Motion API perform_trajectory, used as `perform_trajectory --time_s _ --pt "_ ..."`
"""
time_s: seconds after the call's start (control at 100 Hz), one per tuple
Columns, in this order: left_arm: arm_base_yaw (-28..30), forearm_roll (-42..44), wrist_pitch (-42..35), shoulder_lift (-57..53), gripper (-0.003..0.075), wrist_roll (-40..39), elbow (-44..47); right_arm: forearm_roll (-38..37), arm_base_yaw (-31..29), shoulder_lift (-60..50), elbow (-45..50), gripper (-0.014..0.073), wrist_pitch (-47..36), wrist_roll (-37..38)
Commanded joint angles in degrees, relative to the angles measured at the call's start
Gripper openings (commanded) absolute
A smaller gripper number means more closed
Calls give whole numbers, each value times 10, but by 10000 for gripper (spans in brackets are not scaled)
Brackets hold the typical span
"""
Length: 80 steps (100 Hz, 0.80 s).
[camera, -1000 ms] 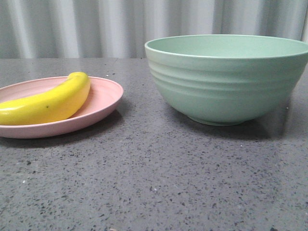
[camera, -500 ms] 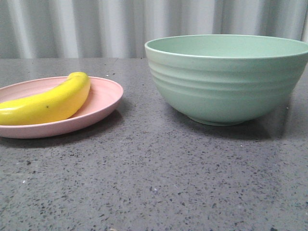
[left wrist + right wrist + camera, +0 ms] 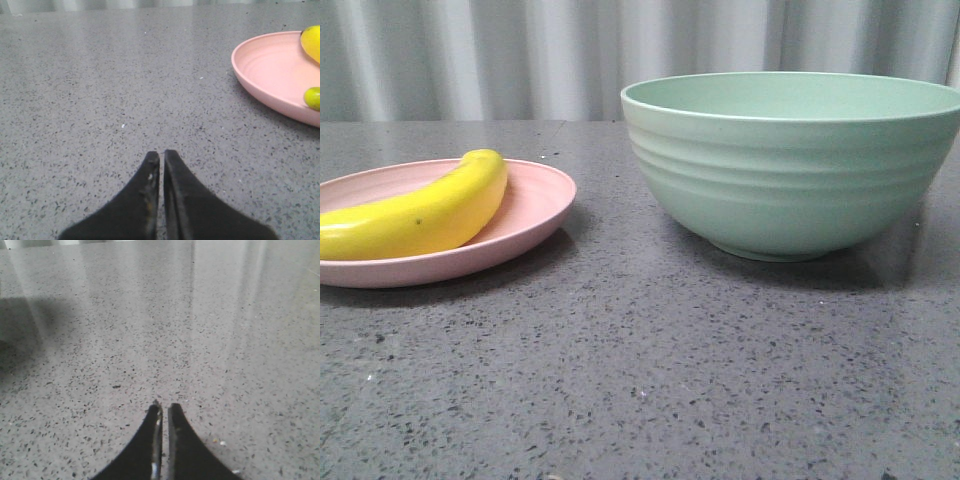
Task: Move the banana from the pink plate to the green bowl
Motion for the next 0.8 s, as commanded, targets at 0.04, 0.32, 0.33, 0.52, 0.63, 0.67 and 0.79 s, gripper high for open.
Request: perform_trajectory --time_s 0.04,0.32,0.33,0.52,0.63,0.67,0.79 --pt "0 -2 -73 -17 -20 -5 5 -6 -4 -14 11 -64 -12 -3" --pt "0 -4 -95 -17 -20 -5 5 -6 -4 -14 11 -64 -34 -3" --pt "0 -4 -97 -17 -20 -5 5 -6 -4 -14 11 -64 -36 -3" --pt "0 -22 -107 -17 -20 -13 5 -2 -4 -14 11 -64 -56 -3" --pt "0 -29 -107 -17 -20 -13 5 2 -4 -14 11 -64 -67 -3" --pt "0 -29 -107 -17 -20 -13 5 2 -4 -14 11 -64 -75 -3" --pt "0 -29 -107 -17 -20 -13 5 2 -4 -14 11 -64 -96 -3"
